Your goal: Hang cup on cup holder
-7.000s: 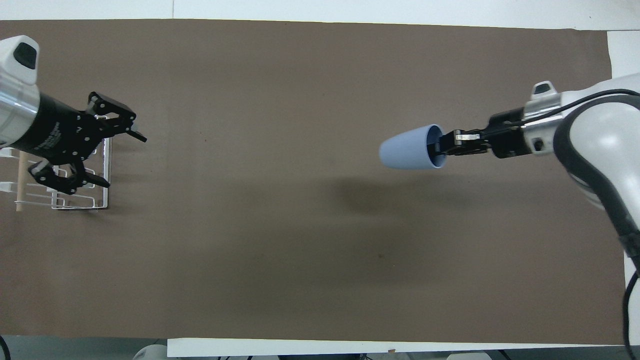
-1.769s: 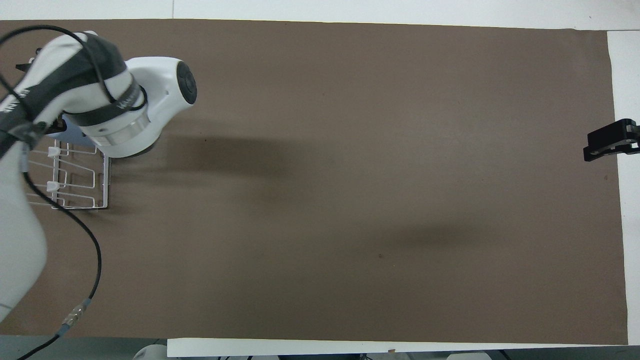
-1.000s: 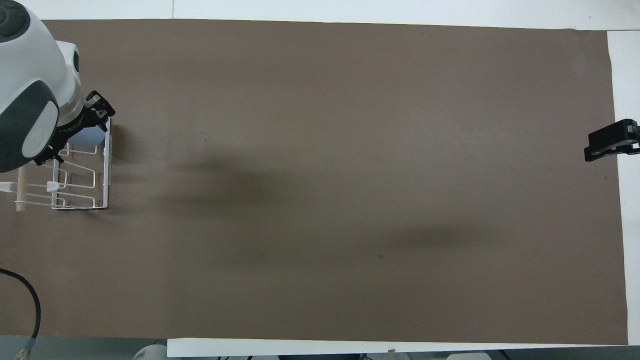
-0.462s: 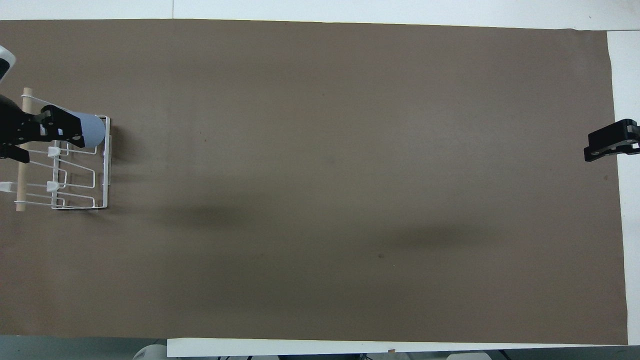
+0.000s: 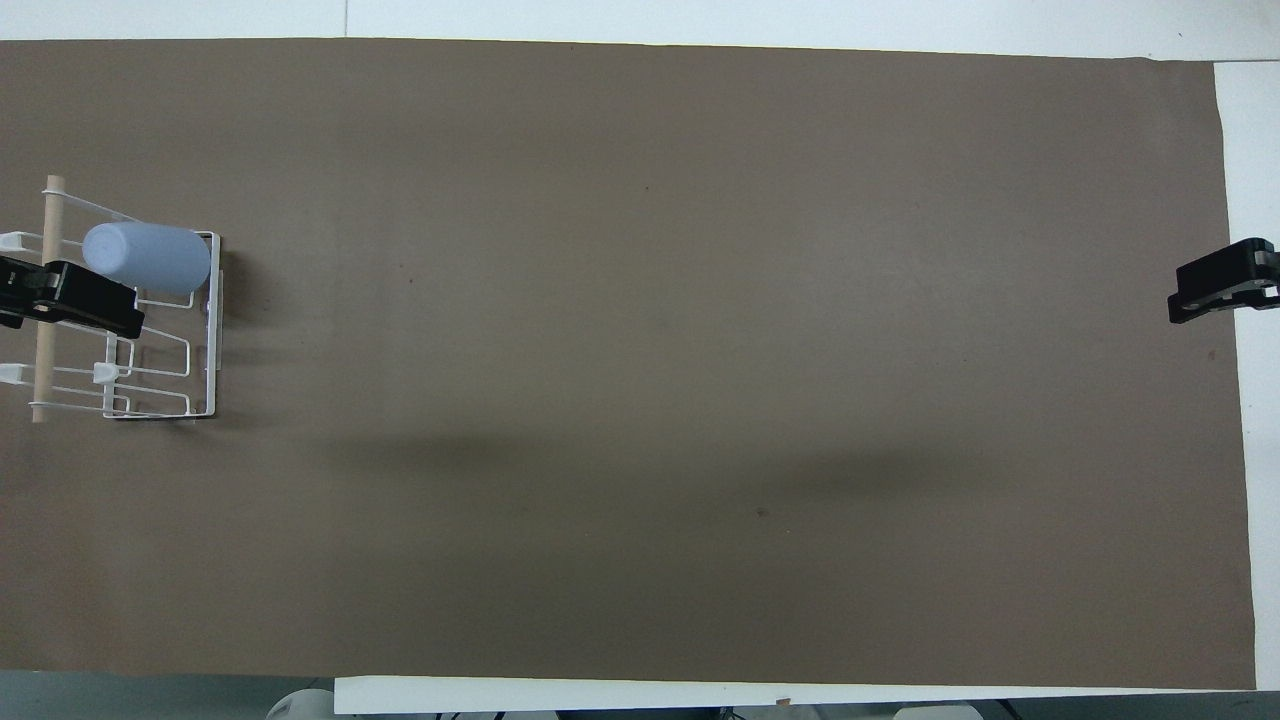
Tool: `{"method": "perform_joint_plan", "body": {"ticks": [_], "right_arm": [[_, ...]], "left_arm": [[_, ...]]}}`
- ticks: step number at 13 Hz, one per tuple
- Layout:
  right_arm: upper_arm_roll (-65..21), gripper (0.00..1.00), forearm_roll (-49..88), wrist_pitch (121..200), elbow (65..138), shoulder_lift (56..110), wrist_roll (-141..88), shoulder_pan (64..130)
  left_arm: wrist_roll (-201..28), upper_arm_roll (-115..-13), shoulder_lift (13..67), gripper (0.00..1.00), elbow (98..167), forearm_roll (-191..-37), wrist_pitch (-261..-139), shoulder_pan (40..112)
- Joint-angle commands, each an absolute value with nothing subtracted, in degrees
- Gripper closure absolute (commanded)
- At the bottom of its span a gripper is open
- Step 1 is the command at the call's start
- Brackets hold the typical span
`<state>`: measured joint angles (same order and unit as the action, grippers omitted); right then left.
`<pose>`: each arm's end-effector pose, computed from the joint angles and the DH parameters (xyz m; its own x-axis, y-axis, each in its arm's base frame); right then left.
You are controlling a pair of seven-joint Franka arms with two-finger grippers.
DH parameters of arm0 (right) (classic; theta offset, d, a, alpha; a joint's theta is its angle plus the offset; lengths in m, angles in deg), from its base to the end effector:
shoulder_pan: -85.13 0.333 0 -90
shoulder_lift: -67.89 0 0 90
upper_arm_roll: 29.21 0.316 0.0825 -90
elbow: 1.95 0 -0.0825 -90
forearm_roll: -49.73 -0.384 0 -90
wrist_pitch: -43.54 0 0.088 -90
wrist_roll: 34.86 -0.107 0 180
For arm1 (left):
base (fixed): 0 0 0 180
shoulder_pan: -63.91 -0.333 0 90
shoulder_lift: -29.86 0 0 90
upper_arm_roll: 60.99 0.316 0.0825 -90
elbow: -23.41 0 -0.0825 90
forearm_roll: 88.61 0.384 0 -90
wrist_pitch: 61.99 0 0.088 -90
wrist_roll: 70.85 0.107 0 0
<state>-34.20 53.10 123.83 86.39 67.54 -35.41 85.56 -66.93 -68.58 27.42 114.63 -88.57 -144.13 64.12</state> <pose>0.5320 -0.0497 0.6278 0.9862 -0.0981 -0.1332 -0.0909 -0.9941 0.0595 0.5212 -0.0729 0.6262 0.9726 -0.2014 -0.1162 -0.2025 -0.9793 0.0016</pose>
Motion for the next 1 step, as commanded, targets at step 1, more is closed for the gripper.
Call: {"method": "perform_joint_plan", "body": {"ticks": [1], "right_arm": [[-33.96, 0.00, 53.07, 123.87, 87.70, 66.31, -35.74, 85.40]], "left_arm": [[-65.75, -68.02, 28.37, 0.00, 112.18, -89.49, -142.59, 64.78]]}}
